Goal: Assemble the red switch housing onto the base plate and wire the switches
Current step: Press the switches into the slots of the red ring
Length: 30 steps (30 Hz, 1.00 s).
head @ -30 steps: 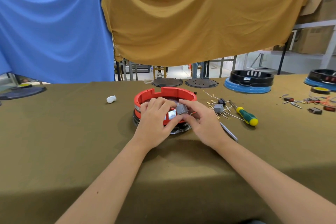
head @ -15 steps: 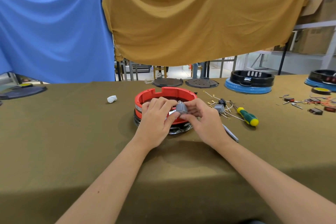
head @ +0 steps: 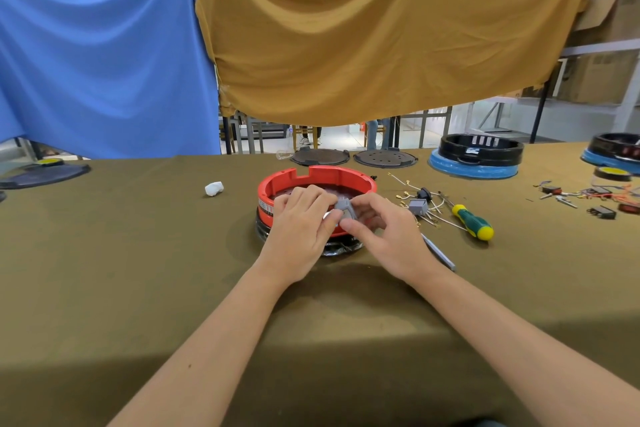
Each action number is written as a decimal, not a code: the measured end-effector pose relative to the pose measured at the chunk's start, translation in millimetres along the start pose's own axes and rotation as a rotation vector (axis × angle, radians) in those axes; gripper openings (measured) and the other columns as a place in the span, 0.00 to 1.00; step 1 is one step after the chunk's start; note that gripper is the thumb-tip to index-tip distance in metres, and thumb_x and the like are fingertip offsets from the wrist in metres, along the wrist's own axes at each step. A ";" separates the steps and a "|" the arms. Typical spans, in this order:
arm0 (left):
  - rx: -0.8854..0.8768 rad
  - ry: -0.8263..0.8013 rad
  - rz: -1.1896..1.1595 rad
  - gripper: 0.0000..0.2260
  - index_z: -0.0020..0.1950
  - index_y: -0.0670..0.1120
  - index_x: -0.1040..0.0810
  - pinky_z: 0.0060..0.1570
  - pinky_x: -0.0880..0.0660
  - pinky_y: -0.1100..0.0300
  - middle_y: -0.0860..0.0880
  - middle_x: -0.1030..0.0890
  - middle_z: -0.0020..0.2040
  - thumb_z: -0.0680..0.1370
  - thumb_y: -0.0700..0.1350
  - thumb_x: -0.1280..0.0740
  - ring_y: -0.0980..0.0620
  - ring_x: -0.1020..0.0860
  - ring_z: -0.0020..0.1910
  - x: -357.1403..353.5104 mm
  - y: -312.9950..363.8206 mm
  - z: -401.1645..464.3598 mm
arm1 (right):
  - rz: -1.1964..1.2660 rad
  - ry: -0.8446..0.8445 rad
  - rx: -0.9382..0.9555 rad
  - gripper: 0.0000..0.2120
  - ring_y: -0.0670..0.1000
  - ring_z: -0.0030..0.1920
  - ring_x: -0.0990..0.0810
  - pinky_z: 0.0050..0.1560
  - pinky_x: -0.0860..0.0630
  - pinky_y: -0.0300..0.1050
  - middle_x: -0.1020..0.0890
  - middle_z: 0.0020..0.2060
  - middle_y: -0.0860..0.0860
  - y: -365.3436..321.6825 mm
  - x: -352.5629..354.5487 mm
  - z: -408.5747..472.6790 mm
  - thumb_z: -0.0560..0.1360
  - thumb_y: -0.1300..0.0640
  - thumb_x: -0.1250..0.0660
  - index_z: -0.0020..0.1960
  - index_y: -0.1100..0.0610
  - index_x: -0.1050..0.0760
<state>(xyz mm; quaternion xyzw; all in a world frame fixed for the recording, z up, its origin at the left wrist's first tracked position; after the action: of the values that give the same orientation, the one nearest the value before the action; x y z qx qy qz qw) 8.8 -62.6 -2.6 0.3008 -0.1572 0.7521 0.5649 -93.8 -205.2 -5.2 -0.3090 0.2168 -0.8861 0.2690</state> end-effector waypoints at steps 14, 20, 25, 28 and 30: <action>0.246 0.030 -0.004 0.10 0.54 0.52 0.21 0.57 0.47 0.60 0.57 0.25 0.49 0.84 0.45 0.42 0.57 0.29 0.53 -5.1 -17.9 -3.6 | 0.285 -0.024 -0.214 0.07 0.45 0.44 0.19 0.45 0.22 0.38 0.19 0.48 0.52 0.6 3.4 0.4 0.82 0.61 0.39 0.58 0.53 0.28; 0.216 0.034 0.050 0.09 0.54 0.53 0.20 0.53 0.47 0.59 0.58 0.24 0.47 0.83 0.46 0.40 0.56 0.28 0.50 -4.5 -16.1 -2.3 | 0.234 -0.101 -0.190 0.06 0.52 0.43 0.19 0.44 0.21 0.40 0.18 0.47 0.56 2.8 2.0 0.0 0.83 0.62 0.41 0.59 0.59 0.29; 0.197 0.058 0.048 0.08 0.53 0.53 0.19 0.52 0.47 0.59 0.58 0.23 0.46 0.83 0.45 0.38 0.56 0.27 0.48 -4.3 -15.2 -3.2 | 0.167 -0.124 -0.157 0.05 0.52 0.41 0.20 0.42 0.23 0.38 0.19 0.45 0.56 2.9 0.9 -1.3 0.84 0.61 0.43 0.58 0.61 0.30; 0.188 0.058 0.045 0.08 0.53 0.52 0.19 0.51 0.47 0.59 0.58 0.24 0.45 0.83 0.45 0.38 0.56 0.27 0.48 -4.5 -14.0 -2.8 | 0.084 -0.150 -0.130 0.06 0.48 0.40 0.22 0.42 0.24 0.38 0.20 0.43 0.55 2.1 -0.2 -2.0 0.84 0.59 0.44 0.57 0.58 0.30; 0.180 0.060 0.044 0.08 0.53 0.52 0.18 0.51 0.47 0.59 0.57 0.23 0.45 0.83 0.45 0.38 0.55 0.27 0.48 -4.7 -13.7 -2.2 | 0.042 -0.150 -0.109 0.06 0.49 0.41 0.22 0.41 0.25 0.39 0.20 0.42 0.56 1.8 -0.9 -1.9 0.84 0.58 0.44 0.57 0.57 0.30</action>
<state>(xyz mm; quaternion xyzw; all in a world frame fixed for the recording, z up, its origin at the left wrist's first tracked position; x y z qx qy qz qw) 22.0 -60.5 -8.7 0.3242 -0.0788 0.7839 0.5236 -93.8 -205.6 -8.0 -0.3841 0.2505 -0.8415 0.2858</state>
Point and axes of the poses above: each hand's wrist, its own z-axis towards the middle knuckle, its own x-axis out of the back of the hand, y = z × x, the point moved 1 cm from there along z, towards the middle knuckle
